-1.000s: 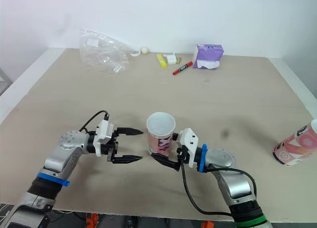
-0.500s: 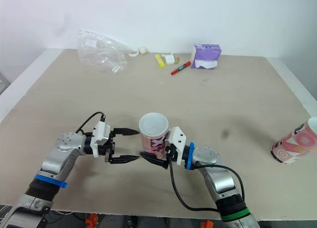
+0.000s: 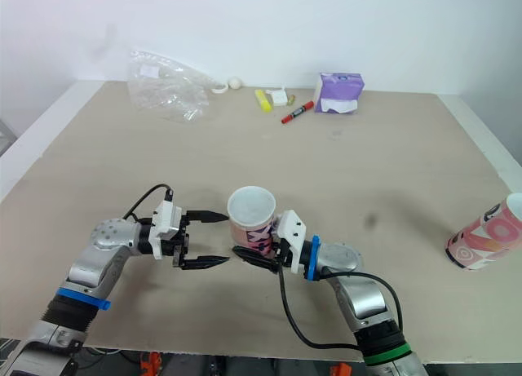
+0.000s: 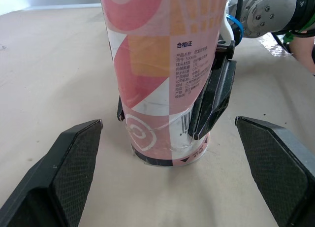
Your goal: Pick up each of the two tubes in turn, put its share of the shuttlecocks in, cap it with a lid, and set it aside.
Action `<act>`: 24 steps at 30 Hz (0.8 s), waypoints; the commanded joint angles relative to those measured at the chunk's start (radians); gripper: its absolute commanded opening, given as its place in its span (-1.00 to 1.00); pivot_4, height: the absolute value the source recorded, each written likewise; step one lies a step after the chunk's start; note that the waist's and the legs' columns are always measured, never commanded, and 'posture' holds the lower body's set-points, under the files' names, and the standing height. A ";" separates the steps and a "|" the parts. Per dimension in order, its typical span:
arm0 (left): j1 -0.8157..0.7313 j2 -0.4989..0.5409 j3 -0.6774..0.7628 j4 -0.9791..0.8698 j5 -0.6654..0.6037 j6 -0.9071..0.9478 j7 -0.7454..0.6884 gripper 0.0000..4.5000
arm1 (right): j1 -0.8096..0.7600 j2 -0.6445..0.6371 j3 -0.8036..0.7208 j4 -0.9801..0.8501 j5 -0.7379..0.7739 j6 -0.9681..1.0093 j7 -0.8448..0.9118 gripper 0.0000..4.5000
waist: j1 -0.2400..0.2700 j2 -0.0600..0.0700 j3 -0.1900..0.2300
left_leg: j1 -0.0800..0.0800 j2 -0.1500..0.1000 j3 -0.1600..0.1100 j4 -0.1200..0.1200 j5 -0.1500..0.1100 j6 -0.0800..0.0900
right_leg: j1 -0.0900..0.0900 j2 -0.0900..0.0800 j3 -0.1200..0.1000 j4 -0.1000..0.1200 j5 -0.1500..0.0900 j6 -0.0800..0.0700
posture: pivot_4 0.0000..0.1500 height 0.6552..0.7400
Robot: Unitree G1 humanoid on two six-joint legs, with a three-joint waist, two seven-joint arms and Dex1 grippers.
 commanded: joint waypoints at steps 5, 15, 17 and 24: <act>-0.014 0.006 0.007 0.002 0.003 -0.027 -0.011 1.00 | 0.060 -0.032 -0.081 -0.115 0.030 0.019 -0.063 0.33 | 0.001 0.000 0.000 | 0.000 0.000 0.000 0.000 0.000 0.000 | 0.000 0.000 0.000 0.000 0.000 0.001 | 1.00 1.00; -0.036 -0.018 -0.002 -0.025 -0.022 0.026 -0.010 1.00 | 0.182 -0.090 -0.470 -0.156 0.121 0.113 -0.311 0.33 | 0.001 0.000 0.000 | 0.000 0.000 0.000 0.000 0.000 0.000 | 0.000 0.000 0.001 0.000 0.000 0.000 | 1.00 1.00; -0.040 -0.023 -0.006 -0.030 -0.024 0.035 -0.011 1.00 | 0.184 -0.089 -0.535 -0.126 0.122 0.120 -0.366 0.33 | -0.001 0.000 0.000 | 0.000 0.000 0.001 0.000 0.000 0.000 | 0.000 0.001 0.001 0.000 0.000 0.001 | 1.00 1.00; -0.059 -0.045 -0.013 -0.034 -0.030 0.055 -0.018 1.00 | 0.129 -0.055 -0.664 0.006 0.116 0.123 -0.566 0.33 | -0.002 0.000 0.000 | 0.003 0.001 0.004 -0.001 0.000 0.000 | 0.000 0.002 0.005 0.003 0.000 0.000 | 1.00 1.00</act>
